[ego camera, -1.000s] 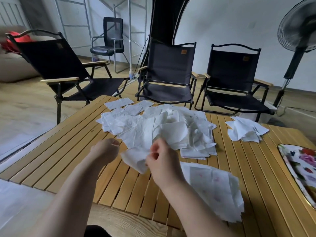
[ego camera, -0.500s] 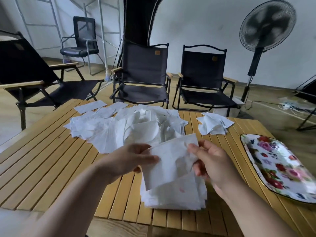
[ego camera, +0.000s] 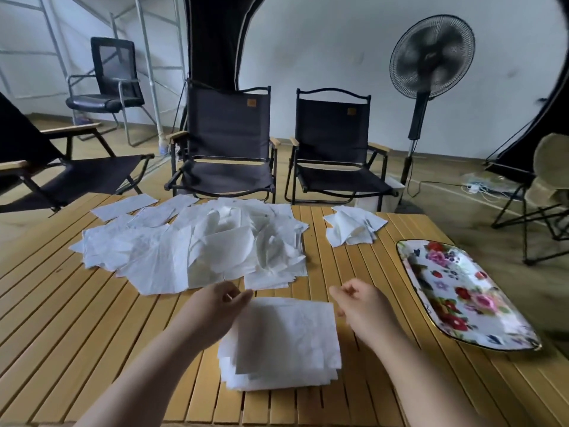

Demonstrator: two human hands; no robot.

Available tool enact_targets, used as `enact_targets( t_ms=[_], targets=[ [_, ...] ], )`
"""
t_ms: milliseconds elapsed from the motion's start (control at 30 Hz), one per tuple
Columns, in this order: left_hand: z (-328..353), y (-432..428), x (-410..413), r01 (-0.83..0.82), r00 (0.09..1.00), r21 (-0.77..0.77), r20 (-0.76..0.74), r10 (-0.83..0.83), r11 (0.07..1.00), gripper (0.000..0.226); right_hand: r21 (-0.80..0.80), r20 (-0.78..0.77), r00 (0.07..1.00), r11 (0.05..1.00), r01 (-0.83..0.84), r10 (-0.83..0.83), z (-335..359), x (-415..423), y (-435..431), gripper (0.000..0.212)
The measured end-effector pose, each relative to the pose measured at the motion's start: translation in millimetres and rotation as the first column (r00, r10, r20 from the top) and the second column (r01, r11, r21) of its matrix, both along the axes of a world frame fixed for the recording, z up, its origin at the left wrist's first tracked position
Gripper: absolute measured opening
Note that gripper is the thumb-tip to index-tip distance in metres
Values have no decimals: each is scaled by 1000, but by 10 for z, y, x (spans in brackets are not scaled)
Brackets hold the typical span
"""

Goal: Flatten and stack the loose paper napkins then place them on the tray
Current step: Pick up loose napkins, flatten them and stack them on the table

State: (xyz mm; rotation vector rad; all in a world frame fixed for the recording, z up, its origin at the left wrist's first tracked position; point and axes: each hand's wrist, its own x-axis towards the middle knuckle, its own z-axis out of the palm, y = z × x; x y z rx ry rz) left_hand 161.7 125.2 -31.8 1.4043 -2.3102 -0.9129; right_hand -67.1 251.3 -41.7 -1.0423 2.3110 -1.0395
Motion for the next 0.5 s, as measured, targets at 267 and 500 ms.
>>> enact_targets(
  t_ms=[267, 500],
  targets=[
    [-125, -201, -18, -107, 953, 104, -273, 132, 989, 31, 33, -219, 976, 999, 23, -16, -311, -543, -716, 55],
    [-261, -631, -290, -108, 937, 140, -315, 148, 984, 27, 327, -528, 841, 942, 75, 116, -357, -1455, -1650, 64]
  ],
)
